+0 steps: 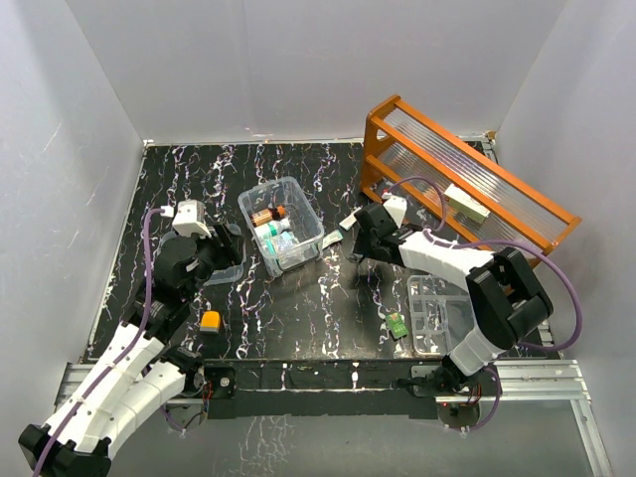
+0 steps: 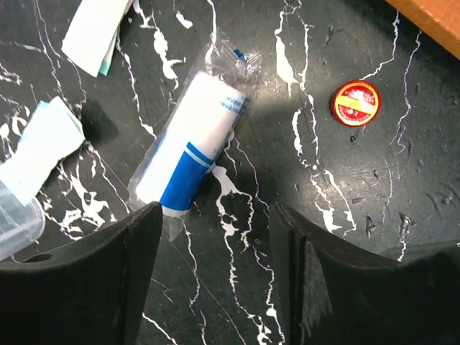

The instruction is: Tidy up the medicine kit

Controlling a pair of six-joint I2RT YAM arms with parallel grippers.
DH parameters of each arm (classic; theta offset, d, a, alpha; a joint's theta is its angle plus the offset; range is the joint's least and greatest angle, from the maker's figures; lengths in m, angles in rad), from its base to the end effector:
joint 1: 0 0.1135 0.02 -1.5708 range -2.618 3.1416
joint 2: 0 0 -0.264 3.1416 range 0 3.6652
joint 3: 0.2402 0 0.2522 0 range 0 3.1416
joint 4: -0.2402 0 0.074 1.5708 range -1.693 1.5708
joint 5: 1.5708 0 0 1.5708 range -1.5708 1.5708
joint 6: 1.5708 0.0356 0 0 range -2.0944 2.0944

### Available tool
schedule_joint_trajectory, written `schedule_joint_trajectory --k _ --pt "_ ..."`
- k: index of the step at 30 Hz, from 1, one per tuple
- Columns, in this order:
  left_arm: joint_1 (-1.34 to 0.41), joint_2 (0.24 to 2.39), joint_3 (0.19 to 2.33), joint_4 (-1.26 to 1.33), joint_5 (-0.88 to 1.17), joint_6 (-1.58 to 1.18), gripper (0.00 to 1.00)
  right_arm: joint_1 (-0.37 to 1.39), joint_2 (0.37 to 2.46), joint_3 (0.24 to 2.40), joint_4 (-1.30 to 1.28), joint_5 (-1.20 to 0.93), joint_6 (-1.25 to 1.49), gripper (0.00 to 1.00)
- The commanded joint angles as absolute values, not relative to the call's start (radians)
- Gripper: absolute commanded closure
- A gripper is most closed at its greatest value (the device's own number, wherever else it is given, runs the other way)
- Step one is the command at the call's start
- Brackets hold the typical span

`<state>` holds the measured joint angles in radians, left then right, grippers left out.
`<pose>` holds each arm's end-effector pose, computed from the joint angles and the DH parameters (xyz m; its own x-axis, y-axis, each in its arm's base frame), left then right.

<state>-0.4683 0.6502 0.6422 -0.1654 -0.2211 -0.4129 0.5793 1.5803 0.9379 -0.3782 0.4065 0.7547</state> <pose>0.1484 -0.0663 0.3126 -0.2404 -0.3171 -0.9174 0.1650 0.9180 -0.3606 0.2674 0.1581 0.1878 -0.7456 0.2642 -0.6118 0.2484 0.9621 0.1127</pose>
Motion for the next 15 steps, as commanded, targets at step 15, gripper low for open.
schedule_joint_trajectory --k 15 --pt "-0.464 0.637 0.645 -0.160 -0.238 -0.414 0.43 0.560 1.609 1.038 -0.381 0.398 0.743 0.35"
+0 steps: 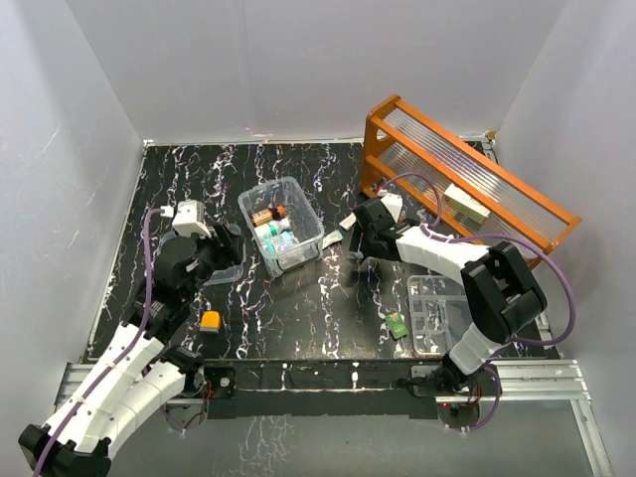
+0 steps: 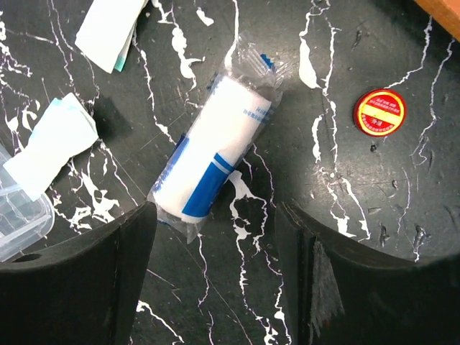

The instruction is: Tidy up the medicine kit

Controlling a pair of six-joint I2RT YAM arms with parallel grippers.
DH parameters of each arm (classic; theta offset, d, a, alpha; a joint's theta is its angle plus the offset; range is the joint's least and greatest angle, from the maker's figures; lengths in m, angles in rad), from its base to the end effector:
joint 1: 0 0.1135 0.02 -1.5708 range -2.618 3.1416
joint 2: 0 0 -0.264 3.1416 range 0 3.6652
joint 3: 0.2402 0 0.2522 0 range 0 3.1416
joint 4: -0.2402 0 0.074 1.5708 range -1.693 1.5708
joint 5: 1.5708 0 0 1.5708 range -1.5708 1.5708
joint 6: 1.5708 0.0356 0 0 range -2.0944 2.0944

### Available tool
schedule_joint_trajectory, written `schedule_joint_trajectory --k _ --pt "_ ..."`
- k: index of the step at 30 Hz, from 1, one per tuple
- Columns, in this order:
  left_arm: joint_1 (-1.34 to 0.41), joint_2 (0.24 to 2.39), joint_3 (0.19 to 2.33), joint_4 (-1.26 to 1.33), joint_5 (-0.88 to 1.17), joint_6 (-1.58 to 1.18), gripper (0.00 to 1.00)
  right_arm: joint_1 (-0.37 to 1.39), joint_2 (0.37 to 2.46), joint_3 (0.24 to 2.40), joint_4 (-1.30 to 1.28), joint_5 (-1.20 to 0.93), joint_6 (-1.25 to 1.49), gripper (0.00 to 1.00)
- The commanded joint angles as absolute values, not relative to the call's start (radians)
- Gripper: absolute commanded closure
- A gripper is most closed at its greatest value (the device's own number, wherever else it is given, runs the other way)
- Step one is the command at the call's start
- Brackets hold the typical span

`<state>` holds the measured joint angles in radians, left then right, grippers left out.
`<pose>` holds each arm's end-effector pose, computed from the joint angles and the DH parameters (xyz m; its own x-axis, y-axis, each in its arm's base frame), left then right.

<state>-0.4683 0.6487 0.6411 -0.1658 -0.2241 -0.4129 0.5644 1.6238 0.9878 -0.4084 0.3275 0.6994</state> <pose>0.1482 -0.0661 0.3124 -0.2392 -0.3174 -0.9176 0.1624 0.9187 -0.3601 0.2772 0.1619 0.1868 -0.7972 0.2168 -0.5635 0.1872 0.9761 0.1106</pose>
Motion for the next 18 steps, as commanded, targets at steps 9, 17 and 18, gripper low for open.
schedule_joint_trajectory --k 9,17,18 --pt "-0.465 0.650 0.647 -0.161 -0.236 -0.413 0.43 0.561 1.679 1.085 -0.339 0.464 0.747 0.38" --pt "-0.464 0.657 0.647 -0.161 -0.236 -0.413 0.43 0.552 1.710 1.106 -0.345 0.461 0.727 0.39" --pt "-0.464 0.657 0.648 -0.161 -0.236 -0.415 0.43 0.551 1.703 1.099 -0.344 0.462 0.724 0.40"
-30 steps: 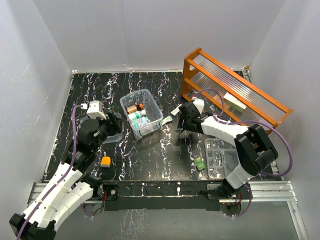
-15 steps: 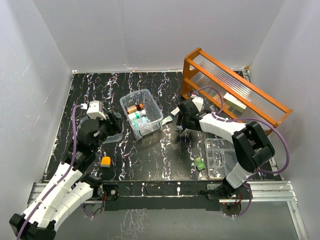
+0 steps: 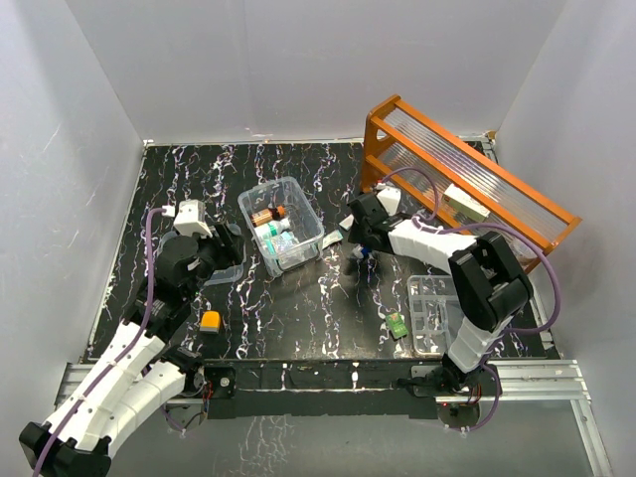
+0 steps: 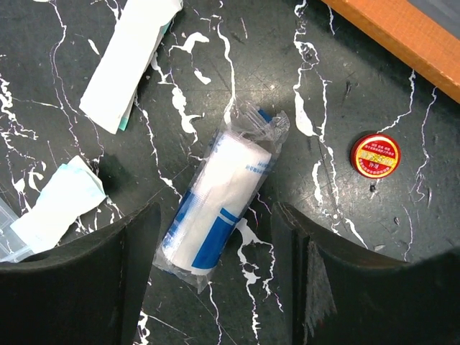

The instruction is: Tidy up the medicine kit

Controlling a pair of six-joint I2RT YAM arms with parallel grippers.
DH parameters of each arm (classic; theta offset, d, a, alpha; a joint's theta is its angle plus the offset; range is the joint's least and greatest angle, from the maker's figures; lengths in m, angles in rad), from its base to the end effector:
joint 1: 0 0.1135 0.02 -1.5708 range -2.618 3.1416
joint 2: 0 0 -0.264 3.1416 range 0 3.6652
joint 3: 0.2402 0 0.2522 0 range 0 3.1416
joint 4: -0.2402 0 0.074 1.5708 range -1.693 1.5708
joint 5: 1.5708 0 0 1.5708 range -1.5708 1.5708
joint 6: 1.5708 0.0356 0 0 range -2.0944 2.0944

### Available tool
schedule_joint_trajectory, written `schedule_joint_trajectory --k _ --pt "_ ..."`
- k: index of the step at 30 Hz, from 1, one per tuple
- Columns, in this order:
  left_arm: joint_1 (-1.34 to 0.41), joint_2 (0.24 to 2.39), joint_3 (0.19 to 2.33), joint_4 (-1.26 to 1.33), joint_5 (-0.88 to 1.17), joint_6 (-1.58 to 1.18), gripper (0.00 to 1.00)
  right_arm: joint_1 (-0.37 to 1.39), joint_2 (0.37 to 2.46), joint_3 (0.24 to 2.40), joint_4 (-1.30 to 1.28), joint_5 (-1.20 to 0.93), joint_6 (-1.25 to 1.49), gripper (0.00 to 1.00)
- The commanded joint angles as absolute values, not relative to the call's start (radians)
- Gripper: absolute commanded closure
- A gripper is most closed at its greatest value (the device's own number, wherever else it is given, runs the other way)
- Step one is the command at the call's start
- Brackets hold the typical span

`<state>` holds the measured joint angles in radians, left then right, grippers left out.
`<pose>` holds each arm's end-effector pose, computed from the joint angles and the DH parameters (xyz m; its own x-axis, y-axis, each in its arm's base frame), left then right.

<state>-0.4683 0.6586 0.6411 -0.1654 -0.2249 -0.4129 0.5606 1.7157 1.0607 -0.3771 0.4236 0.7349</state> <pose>0.1500 -0.0670 0.3110 -0.2467 -0.3136 -0.9170 0.1587 0.9204 -0.3574 0.2987 0.1703 0.1817 -0.7446 0.2543 -0.6172 0.2604 0.9620 0.0822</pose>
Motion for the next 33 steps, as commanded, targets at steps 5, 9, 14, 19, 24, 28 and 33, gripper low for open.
schedule_joint_trajectory --k 5,9,14,19,24,28,33 --pt "-0.465 0.658 0.646 -0.152 -0.233 -0.416 0.43 0.535 1.704 1.072 -0.297 0.385 0.675 0.40" --pt "-0.464 0.662 0.649 -0.154 -0.233 -0.416 0.43 0.534 1.766 1.115 -0.335 0.352 0.676 0.42" --pt "-0.464 0.660 0.647 -0.159 -0.231 -0.417 0.43 0.535 1.788 1.112 -0.345 0.356 0.680 0.45" --pt "-0.465 0.658 0.647 -0.156 -0.232 -0.418 0.43 0.535 1.798 1.100 -0.353 0.320 0.673 0.57" --pt "-0.465 0.655 0.648 -0.159 -0.232 -0.419 0.43 0.535 1.759 1.085 -0.348 0.302 0.654 0.74" --pt "-0.465 0.649 0.647 -0.163 -0.234 -0.420 0.43 0.536 1.668 1.088 -0.345 0.282 0.609 0.76" --pt "-0.465 0.645 0.644 -0.166 -0.247 -0.425 0.43 0.564 1.537 1.155 -0.326 0.258 0.522 0.76"
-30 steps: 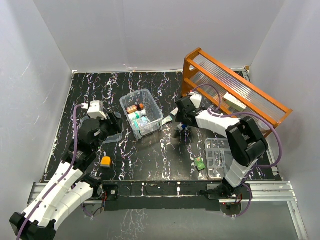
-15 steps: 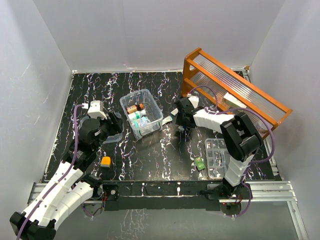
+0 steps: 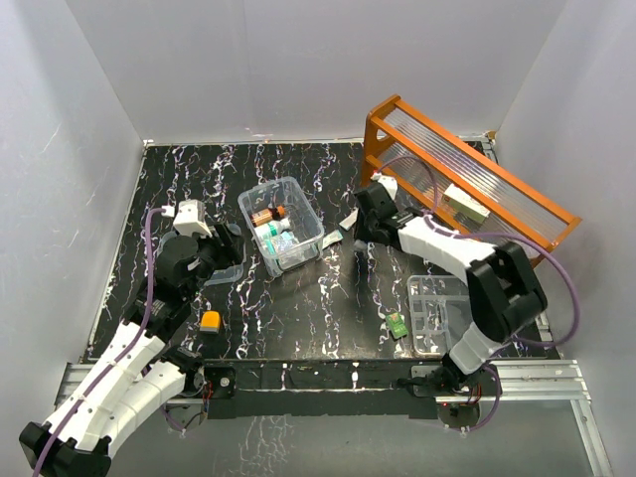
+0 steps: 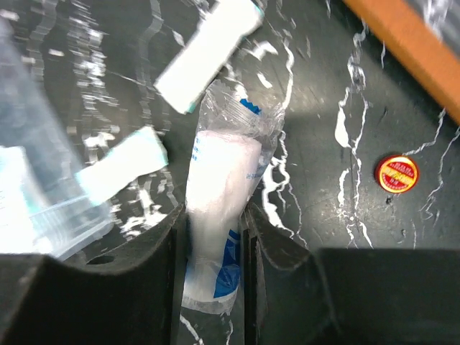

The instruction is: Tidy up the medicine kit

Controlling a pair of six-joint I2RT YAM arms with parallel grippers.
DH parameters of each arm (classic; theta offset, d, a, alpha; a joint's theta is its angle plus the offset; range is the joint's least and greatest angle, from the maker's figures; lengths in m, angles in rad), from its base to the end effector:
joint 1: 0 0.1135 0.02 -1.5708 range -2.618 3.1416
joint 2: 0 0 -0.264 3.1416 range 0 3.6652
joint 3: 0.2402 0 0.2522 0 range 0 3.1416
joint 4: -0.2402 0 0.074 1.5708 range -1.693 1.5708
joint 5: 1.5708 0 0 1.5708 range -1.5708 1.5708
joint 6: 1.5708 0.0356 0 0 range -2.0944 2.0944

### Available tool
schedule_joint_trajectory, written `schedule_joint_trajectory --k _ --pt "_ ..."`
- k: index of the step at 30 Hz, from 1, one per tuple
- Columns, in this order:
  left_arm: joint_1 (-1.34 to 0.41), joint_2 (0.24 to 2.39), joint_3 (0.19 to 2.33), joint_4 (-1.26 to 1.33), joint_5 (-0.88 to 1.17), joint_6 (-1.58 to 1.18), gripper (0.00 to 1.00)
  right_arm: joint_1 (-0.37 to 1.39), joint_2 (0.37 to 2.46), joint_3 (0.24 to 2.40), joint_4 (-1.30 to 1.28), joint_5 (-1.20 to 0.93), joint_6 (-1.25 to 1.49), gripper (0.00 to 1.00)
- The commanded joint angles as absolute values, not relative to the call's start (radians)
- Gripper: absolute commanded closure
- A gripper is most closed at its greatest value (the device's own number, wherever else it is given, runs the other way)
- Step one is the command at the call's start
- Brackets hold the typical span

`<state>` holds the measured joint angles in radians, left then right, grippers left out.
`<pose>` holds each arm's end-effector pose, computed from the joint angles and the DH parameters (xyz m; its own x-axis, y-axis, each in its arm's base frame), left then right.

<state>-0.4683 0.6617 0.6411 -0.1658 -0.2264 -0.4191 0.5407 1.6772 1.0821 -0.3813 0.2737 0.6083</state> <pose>0.1505 -0.0672 0.3105 -0.2499 -0.3180 -0.9146 0.1547 0.9193 -0.3619 0.3009 0.1694 0.1987 -0.7919 0.1663 -0.5875 0.1057 0.9850 0.1363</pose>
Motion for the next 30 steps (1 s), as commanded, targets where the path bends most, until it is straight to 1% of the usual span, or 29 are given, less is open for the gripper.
schedule_joint_trajectory --k 1,4,8,15,17,21,25,30 --pt "-0.465 0.646 0.645 -0.165 -0.250 -0.426 0.43 0.575 1.519 1.178 -0.320 0.255 0.502 0.76" --pt "-0.464 0.649 0.646 -0.169 -0.259 -0.432 0.43 0.624 1.487 1.250 -0.274 0.250 0.428 0.75" --pt "-0.465 0.645 0.646 -0.176 -0.272 -0.435 0.43 0.725 1.508 1.342 -0.204 0.237 0.286 0.74" --pt "-0.465 0.618 0.646 -0.207 -0.337 -0.447 0.43 0.807 1.675 1.486 -0.189 0.146 0.138 0.74" --pt "-0.465 0.609 0.644 -0.212 -0.353 -0.451 0.43 0.809 1.724 1.517 -0.207 0.121 0.109 0.74" --pt "-0.465 0.603 0.644 -0.213 -0.362 -0.451 0.43 0.811 1.846 1.589 -0.290 0.146 0.069 0.74" --pt "-0.465 0.610 0.642 -0.198 -0.327 -0.442 0.42 0.811 1.932 1.673 -0.352 0.157 0.038 0.73" --pt "-0.465 0.614 0.644 -0.201 -0.321 -0.442 0.42 0.812 2.037 1.785 -0.433 0.218 0.043 0.71"
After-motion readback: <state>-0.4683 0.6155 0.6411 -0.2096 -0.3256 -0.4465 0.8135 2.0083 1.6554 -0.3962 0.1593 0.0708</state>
